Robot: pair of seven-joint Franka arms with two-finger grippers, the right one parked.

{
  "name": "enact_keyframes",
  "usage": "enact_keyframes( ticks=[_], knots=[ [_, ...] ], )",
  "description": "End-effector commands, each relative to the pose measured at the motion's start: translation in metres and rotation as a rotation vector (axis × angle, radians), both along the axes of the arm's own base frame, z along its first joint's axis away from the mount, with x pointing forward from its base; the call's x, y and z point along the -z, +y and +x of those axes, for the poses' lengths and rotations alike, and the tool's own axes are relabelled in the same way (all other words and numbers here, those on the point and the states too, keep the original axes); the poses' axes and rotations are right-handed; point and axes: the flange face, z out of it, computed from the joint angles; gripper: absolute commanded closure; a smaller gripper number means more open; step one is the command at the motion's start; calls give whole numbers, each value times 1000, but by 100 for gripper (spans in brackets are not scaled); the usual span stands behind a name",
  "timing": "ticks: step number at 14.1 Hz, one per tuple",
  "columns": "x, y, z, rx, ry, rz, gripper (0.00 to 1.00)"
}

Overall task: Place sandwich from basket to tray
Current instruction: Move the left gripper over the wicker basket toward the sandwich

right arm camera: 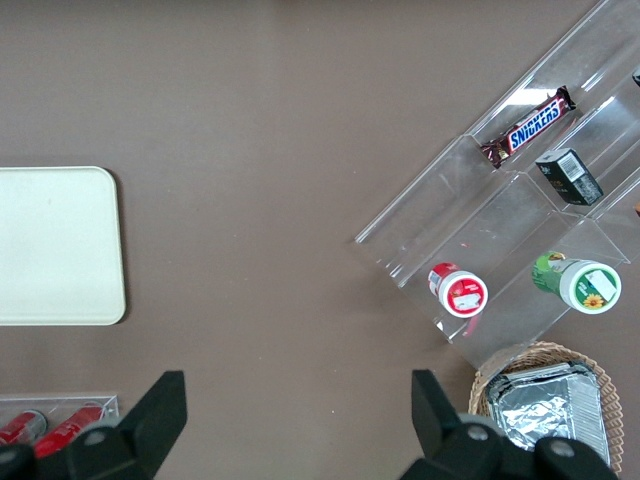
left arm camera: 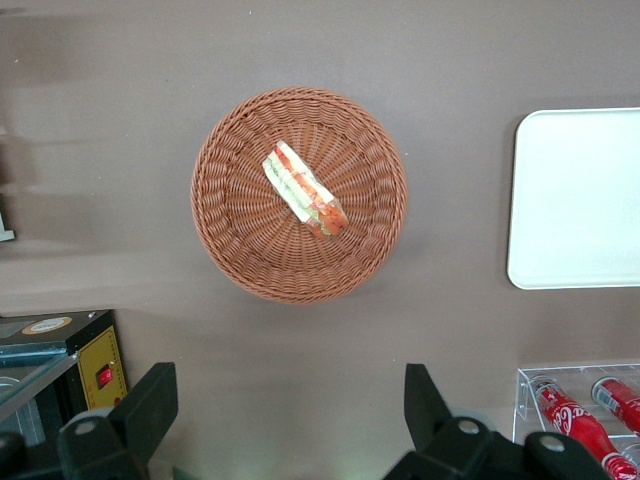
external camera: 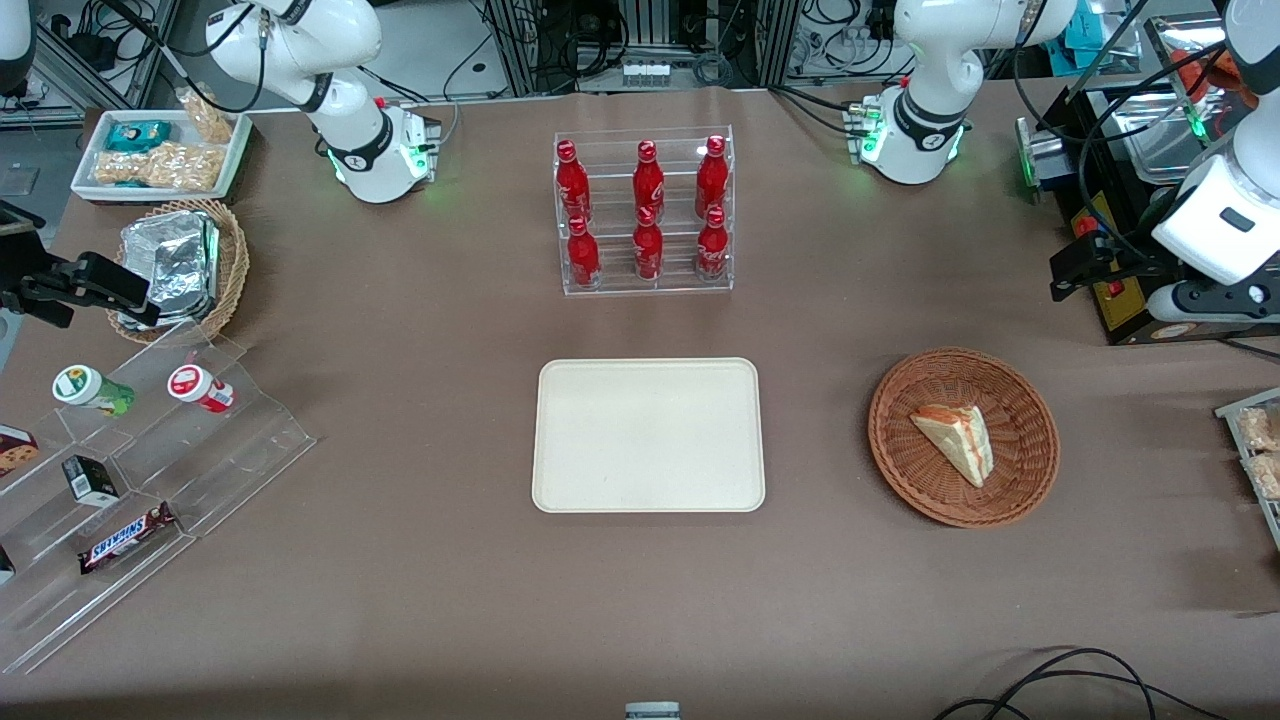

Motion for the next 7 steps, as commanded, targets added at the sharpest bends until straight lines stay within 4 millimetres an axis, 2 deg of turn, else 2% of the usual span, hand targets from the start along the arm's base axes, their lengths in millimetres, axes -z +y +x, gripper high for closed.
enact_keyframes(
  ticks=[1,7],
  knots=[
    [-2,-3,3,8,0,-10,0],
    [16,-2,4,10,43,1,0]
  ],
)
